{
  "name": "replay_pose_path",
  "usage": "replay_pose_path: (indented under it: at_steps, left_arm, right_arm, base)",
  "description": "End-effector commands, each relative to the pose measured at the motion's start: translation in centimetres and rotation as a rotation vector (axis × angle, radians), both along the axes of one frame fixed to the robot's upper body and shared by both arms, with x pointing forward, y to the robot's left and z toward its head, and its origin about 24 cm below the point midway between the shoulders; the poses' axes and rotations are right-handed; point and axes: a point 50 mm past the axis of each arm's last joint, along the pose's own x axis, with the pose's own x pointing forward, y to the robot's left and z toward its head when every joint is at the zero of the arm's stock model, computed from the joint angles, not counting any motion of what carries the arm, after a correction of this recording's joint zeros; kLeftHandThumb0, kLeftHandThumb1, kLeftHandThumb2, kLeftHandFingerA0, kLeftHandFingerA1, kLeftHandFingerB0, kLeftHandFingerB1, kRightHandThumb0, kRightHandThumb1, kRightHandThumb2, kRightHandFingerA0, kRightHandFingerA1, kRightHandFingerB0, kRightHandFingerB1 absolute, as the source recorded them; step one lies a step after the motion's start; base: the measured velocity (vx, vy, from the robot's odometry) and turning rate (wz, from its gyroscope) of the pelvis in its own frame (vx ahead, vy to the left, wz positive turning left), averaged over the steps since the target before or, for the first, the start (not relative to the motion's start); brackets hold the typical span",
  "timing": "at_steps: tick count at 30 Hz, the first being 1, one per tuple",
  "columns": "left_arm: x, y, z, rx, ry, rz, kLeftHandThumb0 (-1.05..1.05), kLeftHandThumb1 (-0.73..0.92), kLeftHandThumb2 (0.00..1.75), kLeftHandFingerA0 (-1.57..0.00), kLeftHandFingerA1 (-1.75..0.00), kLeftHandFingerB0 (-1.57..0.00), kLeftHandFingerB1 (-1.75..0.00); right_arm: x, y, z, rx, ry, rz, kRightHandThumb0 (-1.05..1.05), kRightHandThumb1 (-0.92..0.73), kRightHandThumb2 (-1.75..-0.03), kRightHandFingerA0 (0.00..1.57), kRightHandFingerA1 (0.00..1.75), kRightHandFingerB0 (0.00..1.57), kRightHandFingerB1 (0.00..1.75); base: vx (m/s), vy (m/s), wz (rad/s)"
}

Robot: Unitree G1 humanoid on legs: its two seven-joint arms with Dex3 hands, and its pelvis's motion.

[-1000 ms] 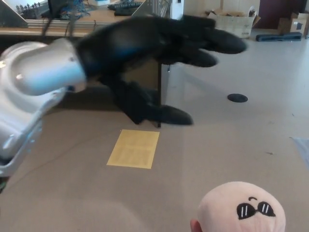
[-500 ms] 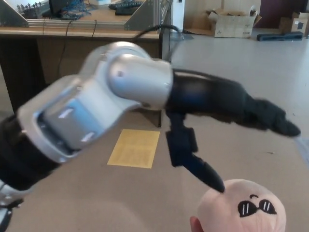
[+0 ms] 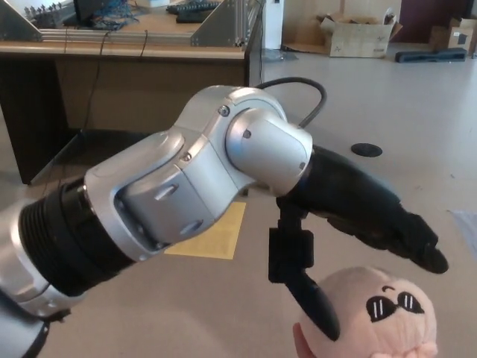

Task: The robot extends its left hand to pick up an emotional support dumpling from the palm of a person and brings its hand down by its side. Then it extends its arm again to hand the dumpling back to the person.

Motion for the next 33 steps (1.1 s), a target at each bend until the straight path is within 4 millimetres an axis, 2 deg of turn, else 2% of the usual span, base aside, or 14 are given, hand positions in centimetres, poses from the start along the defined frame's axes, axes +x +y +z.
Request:
replay_pose_path:
  at_steps: [1,16,17,20,21,22,23,24,25,29,33]
  left_arm:
    - [0.3,0.1,-1.1,0.066,0.038,0.022,-1.05,0.56,0.6,0.0,0.0,0.0,0.0]
    - [0.7,0.3,-2.0,0.119,0.054,0.016,-1.05,0.62,0.65,0.0,0.0,0.0,0.0]
    - [0.7,0.3,-2.2,0.119,0.068,0.026,-1.04,0.61,1.13,0.0,-0.13,0.0,-0.01]
    - [0.6,0.2,-2.7,0.112,0.086,0.048,-1.04,0.68,1.19,0.0,-0.09,0.0,0.0]
    - [0.7,0.2,-3.0,0.113,0.11,0.052,-1.04,0.75,1.23,0.0,-0.11,0.0,0.0]
    - [0.7,0.1,-3.2,0.116,0.112,0.051,-0.96,0.72,1.23,0.0,-0.17,0.0,-0.07]
    - [0.6,0.0,-3.4,0.116,0.101,0.043,-0.94,0.65,1.23,0.0,-0.21,0.0,-0.09]
    - [0.5,-0.1,-3.5,0.113,0.084,0.032,-0.94,0.65,1.23,0.0,-0.21,0.0,-0.09]
    - [0.4,-0.1,-3.7,0.098,0.078,0.019,-1.05,0.57,0.75,0.0,0.0,0.0,0.0]
    - [0.0,0.0,-4.4,0.049,0.047,-0.03,-1.05,0.58,0.81,0.0,0.0,0.0,0.0]
    - [0.0,0.0,-4.7,0.077,0.021,-0.016,-1.05,0.58,0.86,0.0,0.0,0.0,0.0]
  right_arm:
    - [0.6,-0.6,0.7,-0.028,-0.007,0.002,-0.47,-0.64,-0.6,0.77,0.63,0.74,0.44]
    - [1.5,-0.4,1.7,-0.036,-0.025,0.012,-0.47,-0.64,-0.6,0.77,0.63,0.74,0.44]
    - [1.5,-0.4,1.7,-0.036,-0.025,0.013,-0.47,-0.64,-0.6,0.77,0.63,0.74,0.44]
    - [1.5,-0.3,1.7,-0.037,-0.026,0.014,-0.47,-0.64,-0.6,0.77,0.63,0.74,0.44]
    - [1.5,-0.3,1.7,-0.037,-0.026,0.015,-0.47,-0.64,-0.6,0.77,0.63,0.74,0.44]
    - [1.5,-0.3,1.7,-0.037,-0.027,0.015,-0.47,-0.64,-0.6,0.77,0.63,0.74,0.44]
    - [1.5,-0.3,1.7,-0.038,-0.028,0.015,-0.47,-0.64,-0.6,0.77,0.63,0.74,0.44]
    - [1.6,-0.3,1.8,-0.039,-0.028,0.016,-0.47,-0.64,-0.6,0.77,0.63,0.74,0.44]
    - [1.6,-0.3,1.8,-0.039,-0.029,0.017,-0.47,-0.64,-0.6,0.77,0.63,0.74,0.44]
    - [1.7,-0.3,1.9,-0.039,-0.031,0.017,-0.47,-0.64,-0.6,0.77,0.63,0.74,0.44]
    - [1.9,-0.2,2.1,-0.039,-0.033,0.018,-0.47,-0.64,-0.6,0.77,0.63,0.74,0.44]
  base:
    - [0.0,0.0,0.0]
    - [0.0,0.0,0.0]
    - [0.0,0.0,0.0]
    - [0.0,0.0,0.0]
    - [0.0,0.0,0.0]
    - [0.0,0.0,0.0]
    - [0.0,0.0,0.0]
    - [0.0,0.0,0.0]
    - [0.0,0.0,0.0]
    - [0.0,0.0,0.0]
    - [0.0,0.0,0.0]
